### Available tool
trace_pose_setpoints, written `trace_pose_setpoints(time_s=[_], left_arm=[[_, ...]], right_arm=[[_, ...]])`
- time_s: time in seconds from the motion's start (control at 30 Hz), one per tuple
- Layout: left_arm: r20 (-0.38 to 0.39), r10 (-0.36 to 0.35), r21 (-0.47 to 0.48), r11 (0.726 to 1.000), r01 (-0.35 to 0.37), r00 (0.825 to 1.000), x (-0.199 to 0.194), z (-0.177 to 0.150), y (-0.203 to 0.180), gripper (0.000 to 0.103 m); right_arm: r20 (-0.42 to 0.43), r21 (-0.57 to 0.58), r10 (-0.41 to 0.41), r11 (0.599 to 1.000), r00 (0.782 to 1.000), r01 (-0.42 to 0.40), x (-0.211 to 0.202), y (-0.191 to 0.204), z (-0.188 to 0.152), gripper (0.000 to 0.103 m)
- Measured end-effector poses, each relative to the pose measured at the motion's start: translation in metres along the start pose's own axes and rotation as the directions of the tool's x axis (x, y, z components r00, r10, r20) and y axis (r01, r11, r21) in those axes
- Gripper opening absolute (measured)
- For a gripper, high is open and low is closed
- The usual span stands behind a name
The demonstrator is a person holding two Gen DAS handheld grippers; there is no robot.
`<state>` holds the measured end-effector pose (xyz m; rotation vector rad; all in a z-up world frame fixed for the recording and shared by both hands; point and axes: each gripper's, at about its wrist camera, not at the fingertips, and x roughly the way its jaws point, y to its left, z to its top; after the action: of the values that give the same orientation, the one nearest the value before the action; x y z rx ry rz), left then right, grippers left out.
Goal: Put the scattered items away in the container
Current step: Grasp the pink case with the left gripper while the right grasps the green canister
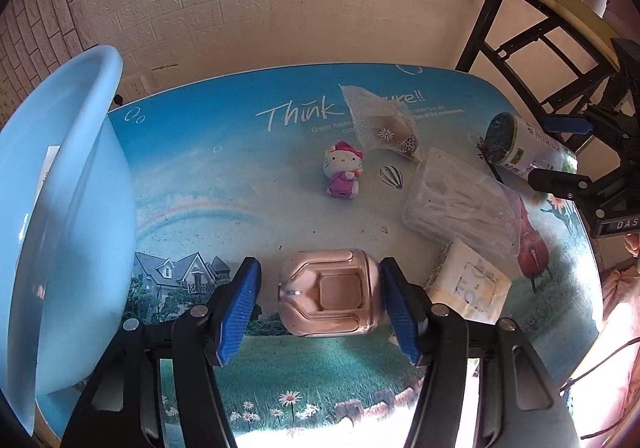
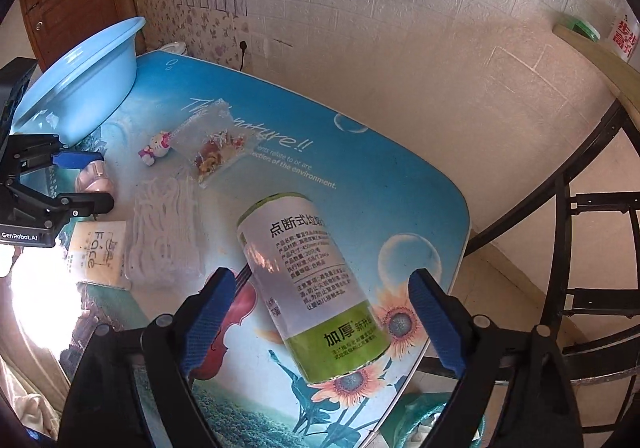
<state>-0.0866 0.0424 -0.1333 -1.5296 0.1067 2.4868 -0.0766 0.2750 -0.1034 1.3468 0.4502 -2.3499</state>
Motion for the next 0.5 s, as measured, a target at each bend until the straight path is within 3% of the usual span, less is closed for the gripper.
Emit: trace_pose_setpoints(time_s=[0.23, 0.33, 0.37, 0.43, 0.5], left_arm=[[0.016, 0.019, 0.044, 0.999, -0.019, 1.0, 0.002, 0.0, -0.004, 0.057], [0.023, 0.014, 0.056, 0.998, -0.015, 1.0, 0.002, -0.001, -0.004, 0.05], [0.024, 0.014, 0.059, 0.998, -0.015, 1.0, 0.001, -0.001, -0.005, 0.047], [0.023, 0.012, 0.059, 0.998, -0.013, 1.0, 0.001, -0.001, -0.004, 0.047], [0.021, 0.009, 0.061, 0.998, -0.01, 1.0, 0.001, -0.001, -0.004, 0.047]], right_arm=[[-0.05, -0.071, 0.018, 0.997, 0.999, -0.021, 0.014, 0.004, 0.006, 0.083], [-0.066, -0.103, 0.013, 0.995, 0.998, -0.02, 0.018, 0.008, 0.007, 0.083], [-0.072, -0.108, 0.014, 0.994, 0.997, -0.022, 0.02, 0.009, 0.008, 0.08], [-0.095, -0.108, 0.037, 0.993, 0.995, -0.047, 0.025, 0.01, 0.008, 0.062], [-0.093, -0.087, 0.032, 0.995, 0.995, -0.04, 0.025, 0.01, 0.008, 0.06]])
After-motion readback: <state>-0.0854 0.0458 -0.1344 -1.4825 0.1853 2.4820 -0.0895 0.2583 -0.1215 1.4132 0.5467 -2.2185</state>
